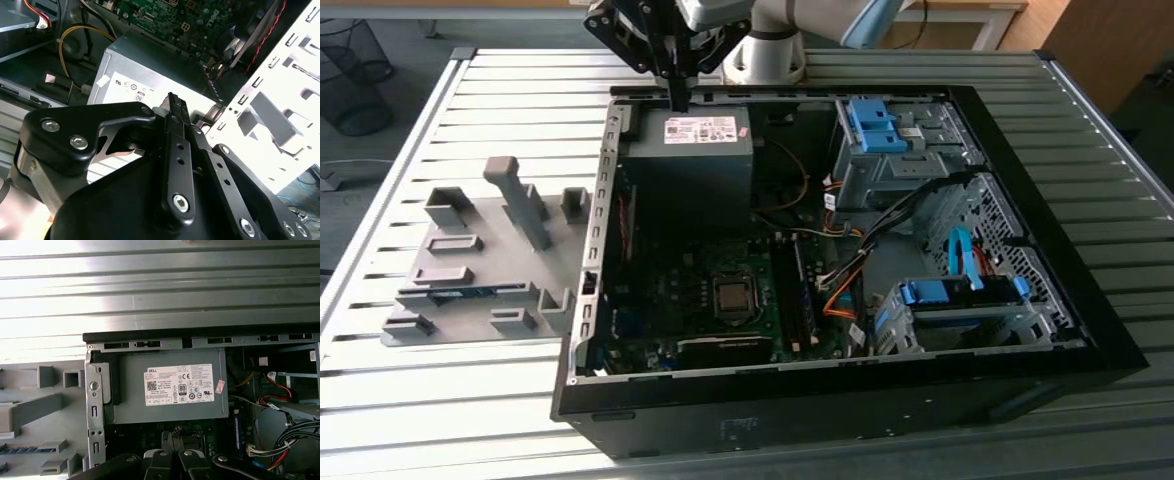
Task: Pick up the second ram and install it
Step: 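Reach for the second ram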
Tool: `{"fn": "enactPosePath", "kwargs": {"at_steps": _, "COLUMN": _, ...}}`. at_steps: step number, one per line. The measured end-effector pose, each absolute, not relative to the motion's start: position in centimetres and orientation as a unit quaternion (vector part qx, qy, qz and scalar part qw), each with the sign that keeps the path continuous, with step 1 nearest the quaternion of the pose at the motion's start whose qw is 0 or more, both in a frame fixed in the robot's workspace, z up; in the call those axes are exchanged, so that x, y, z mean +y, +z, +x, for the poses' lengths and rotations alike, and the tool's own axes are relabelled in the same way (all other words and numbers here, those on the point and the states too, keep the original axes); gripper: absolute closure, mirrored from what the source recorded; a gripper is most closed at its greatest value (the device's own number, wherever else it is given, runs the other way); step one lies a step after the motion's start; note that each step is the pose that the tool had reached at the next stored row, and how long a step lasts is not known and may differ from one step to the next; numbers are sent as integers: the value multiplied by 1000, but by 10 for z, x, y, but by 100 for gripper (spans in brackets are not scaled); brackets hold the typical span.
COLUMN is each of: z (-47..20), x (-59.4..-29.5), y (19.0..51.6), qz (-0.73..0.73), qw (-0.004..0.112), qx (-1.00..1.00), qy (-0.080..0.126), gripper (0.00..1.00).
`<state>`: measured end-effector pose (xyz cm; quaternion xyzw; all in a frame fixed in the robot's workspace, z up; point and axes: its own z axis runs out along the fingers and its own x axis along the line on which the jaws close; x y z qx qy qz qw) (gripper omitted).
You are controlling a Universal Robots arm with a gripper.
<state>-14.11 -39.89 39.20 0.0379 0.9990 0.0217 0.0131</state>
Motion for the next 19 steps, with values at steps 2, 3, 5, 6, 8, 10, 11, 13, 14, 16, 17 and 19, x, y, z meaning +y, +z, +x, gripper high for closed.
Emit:
{"fn": "enactPosePath", "kwargs": {"at_steps": 2, "z": -142, "x": -399, "y": 392, "qz": 38, "qw": 13, "qx": 999, "qy": 22, "gripper": 90}}
{"fn": "enactPosePath", "kwargs": {"at_steps": 3, "z": -143, "x": -399, "y": 392, "qz": 38, "qw": 13, "qx": 999, "qy": 22, "gripper": 90}}
{"fn": "enactPosePath", "kwargs": {"at_steps": 5, "z": -143, "x": -399, "y": 392, "qz": 38, "qw": 13, "qx": 999, "qy": 22, "gripper": 90}}
{"fn": "enactPosePath", "kwargs": {"at_steps": 6, "z": -144, "x": -399, "y": 392, "qz": 38, "qw": 13, "qx": 999, "qy": 22, "gripper": 90}}
{"fn": "enactPosePath", "kwargs": {"at_steps": 8, "z": -144, "x": -399, "y": 392, "qz": 38, "qw": 13, "qx": 999, "qy": 22, "gripper": 90}}
{"fn": "enactPosePath", "kwargs": {"at_steps": 10, "z": -145, "x": -399, "y": 392, "qz": 38, "qw": 13, "qx": 999, "qy": 22, "gripper": 90}}
{"fn": "enactPosePath", "kwargs": {"at_steps": 11, "z": -145, "x": -399, "y": 392, "qz": 38, "qw": 13, "qx": 999, "qy": 22, "gripper": 90}}
{"fn": "enactPosePath", "kwargs": {"at_steps": 13, "z": -145, "x": -399, "y": 391, "qz": 38, "qw": 13, "qx": 999, "qy": 22, "gripper": 90}}
{"fn": "enactPosePath", "kwargs": {"at_steps": 14, "z": -146, "x": -399, "y": 391, "qz": 38, "qw": 13, "qx": 999, "qy": 22, "gripper": 90}}
{"fn": "enactPosePath", "kwargs": {"at_steps": 16, "z": -146, "x": -399, "y": 391, "qz": 38, "qw": 13, "qx": 999, "qy": 22, "gripper": 90}}
{"fn": "enactPosePath", "kwargs": {"at_steps": 17, "z": -146, "x": -399, "y": 391, "qz": 38, "qw": 13, "qx": 999, "qy": 22, "gripper": 90}}
{"fn": "enactPosePath", "kwargs": {"at_steps": 19, "z": -146, "x": -399, "y": 391, "qz": 38, "qw": 13, "qx": 999, "qy": 22, "gripper": 90}}
